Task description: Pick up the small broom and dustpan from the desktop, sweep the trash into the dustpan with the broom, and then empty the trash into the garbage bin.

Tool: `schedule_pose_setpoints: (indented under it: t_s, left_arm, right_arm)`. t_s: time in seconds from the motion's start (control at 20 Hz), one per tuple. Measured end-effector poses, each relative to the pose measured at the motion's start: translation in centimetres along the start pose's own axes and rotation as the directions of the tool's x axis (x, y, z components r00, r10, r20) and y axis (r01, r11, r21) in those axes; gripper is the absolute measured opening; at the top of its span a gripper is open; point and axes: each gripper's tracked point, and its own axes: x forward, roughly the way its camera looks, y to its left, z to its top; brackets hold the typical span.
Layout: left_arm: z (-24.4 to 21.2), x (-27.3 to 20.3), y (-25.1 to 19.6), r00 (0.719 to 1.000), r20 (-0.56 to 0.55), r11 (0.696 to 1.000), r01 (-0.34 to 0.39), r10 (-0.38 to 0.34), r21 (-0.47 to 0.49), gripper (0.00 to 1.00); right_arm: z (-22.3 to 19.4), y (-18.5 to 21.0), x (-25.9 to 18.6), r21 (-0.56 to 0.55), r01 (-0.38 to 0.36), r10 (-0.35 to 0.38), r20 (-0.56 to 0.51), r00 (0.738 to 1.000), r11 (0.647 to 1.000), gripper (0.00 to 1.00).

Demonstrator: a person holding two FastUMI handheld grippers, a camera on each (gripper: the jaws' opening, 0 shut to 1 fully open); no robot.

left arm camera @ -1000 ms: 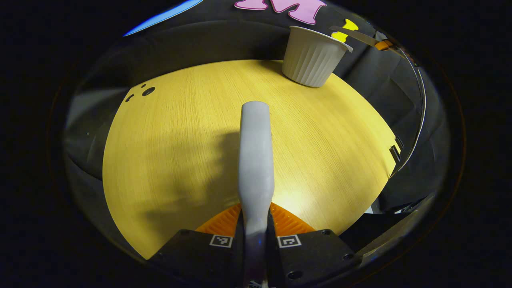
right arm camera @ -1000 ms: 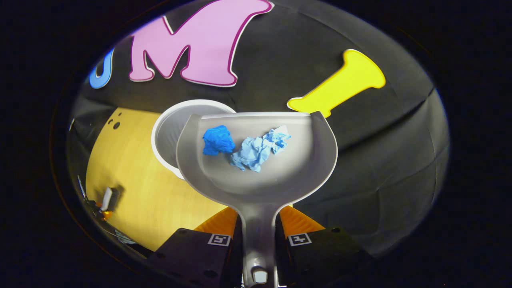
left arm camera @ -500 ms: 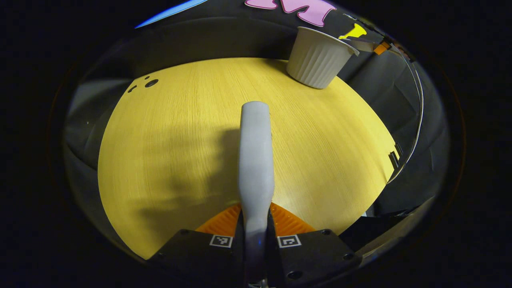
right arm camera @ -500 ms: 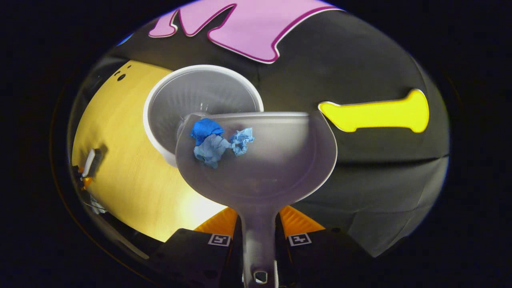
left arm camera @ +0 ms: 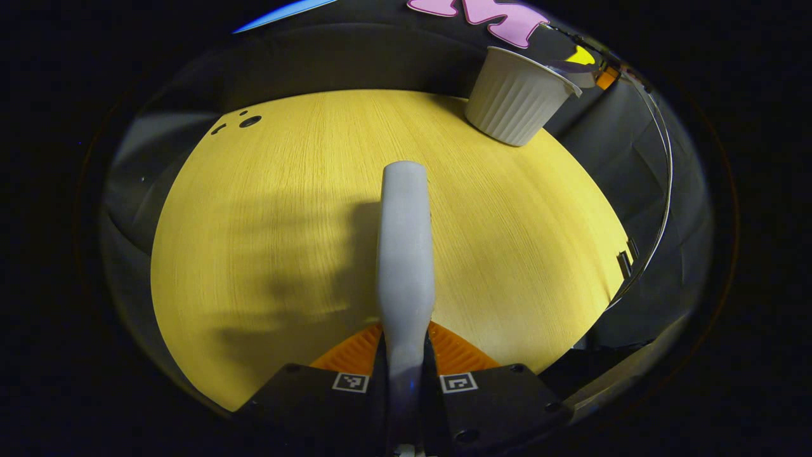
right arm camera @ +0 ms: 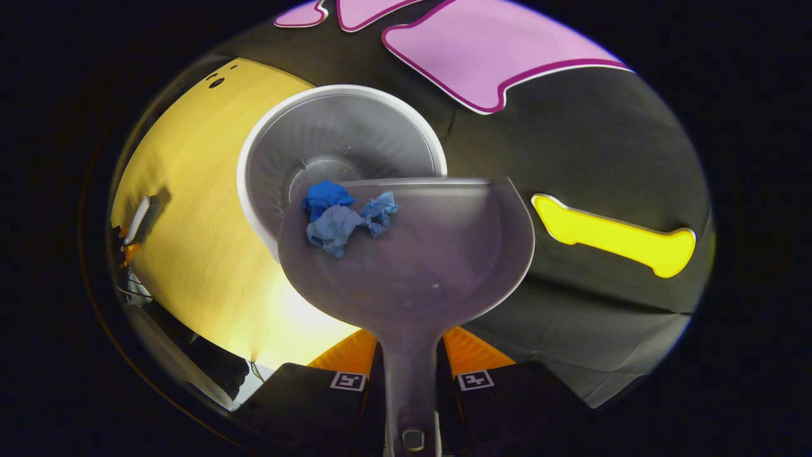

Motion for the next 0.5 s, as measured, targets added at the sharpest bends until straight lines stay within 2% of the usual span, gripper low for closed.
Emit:
schedule_pose_setpoints:
  t_s: [0.25, 0.5]
  left_arm:
    - [0.05, -0.08, 0.02, 1.0, 0.0, 1.0, -0.008, 0.008, 0.01, 0.27]
    - [0.13, -0.11, 0.12, 1.0, 0.004, 1.0, -0.021, 0.021, 0.006, 0.27]
  right_arm:
    - [0.61, 0.34, -0.18, -0.019, 0.006, -0.006, -0.003, 1.0, 1.0, 0.37]
    - [0.0, -0.25, -0.45, -0.015, 0.054, -0.053, 0.03, 0.998, 0.998, 0.37]
